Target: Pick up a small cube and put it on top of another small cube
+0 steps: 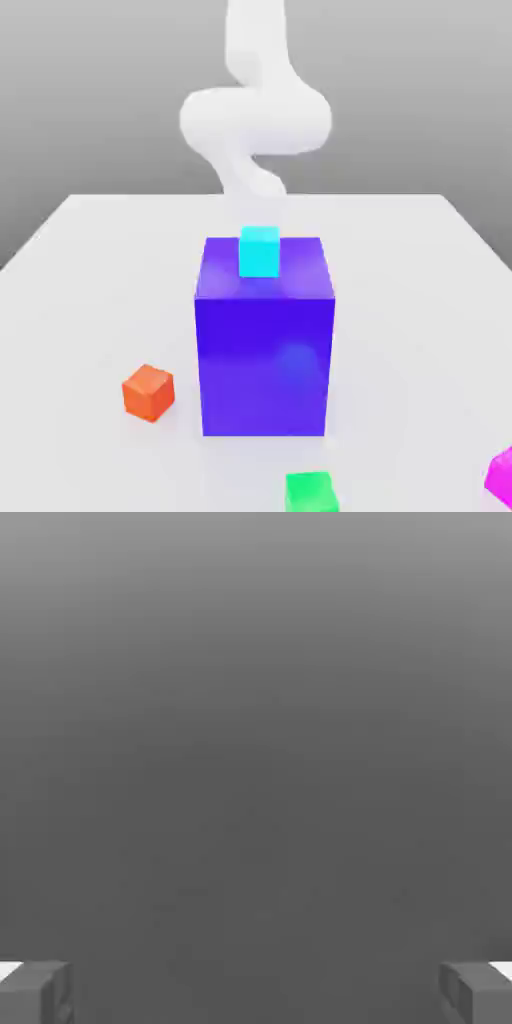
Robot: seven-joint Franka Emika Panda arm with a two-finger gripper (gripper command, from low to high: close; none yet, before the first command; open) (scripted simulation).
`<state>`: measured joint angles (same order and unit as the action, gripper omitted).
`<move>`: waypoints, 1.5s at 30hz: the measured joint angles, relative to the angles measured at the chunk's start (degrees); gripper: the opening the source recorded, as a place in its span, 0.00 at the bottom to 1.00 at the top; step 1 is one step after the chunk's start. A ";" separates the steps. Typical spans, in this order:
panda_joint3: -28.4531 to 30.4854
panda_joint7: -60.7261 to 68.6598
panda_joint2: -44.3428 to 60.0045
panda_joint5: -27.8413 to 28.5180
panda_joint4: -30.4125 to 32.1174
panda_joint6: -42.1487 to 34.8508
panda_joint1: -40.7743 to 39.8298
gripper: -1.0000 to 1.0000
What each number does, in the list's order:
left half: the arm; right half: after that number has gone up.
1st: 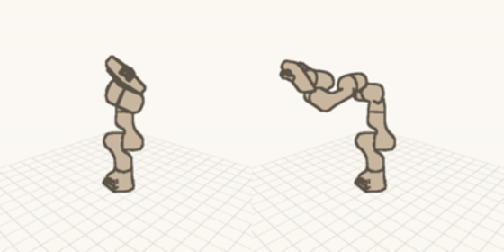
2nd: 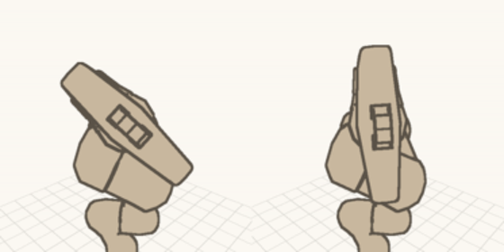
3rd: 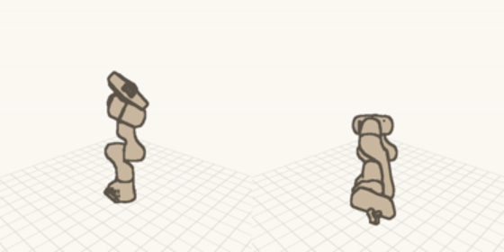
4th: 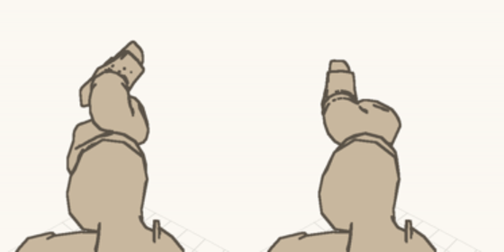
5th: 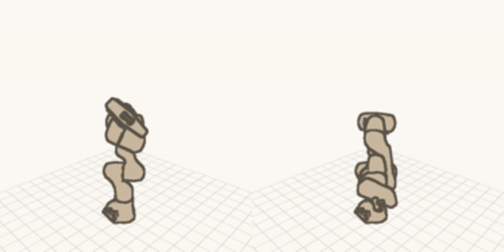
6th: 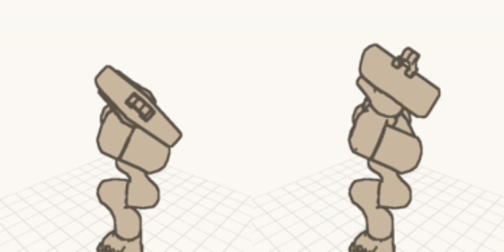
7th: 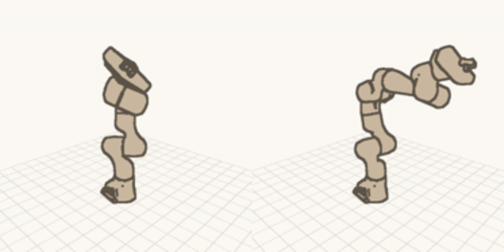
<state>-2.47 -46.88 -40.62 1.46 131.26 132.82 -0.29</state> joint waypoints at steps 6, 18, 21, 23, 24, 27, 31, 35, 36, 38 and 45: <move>-5.89 -2.94 12.76 4.09 -1.27 2.59 -0.32 0.50; -14.73 -9.67 37.77 13.51 -3.81 7.43 2.33 0.50; -15.49 -11.02 43.92 15.37 -4.42 8.71 4.54 0.50; -15.86 -11.65 47.93 16.23 -4.81 9.64 5.67 0.50; -16.10 -11.90 49.91 16.56 -4.99 10.13 6.19 0.50; -16.94 -12.35 55.72 17.10 -5.51 11.69 7.94 0.50; -18.51 -12.36 63.15 16.92 -6.14 13.97 10.14 0.50; -16.91 -14.01 71.10 19.14 -7.65 18.46 12.95 0.50; -15.79 -14.76 73.22 20.19 -8.19 19.97 13.89 0.50; -15.05 -15.29 74.65 20.94 -8.56 20.98 14.49 0.00; -15.86 -14.64 73.20 20.02 -8.16 19.97 13.89 0.00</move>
<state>-18.34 -61.52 32.58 21.48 123.09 152.79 13.60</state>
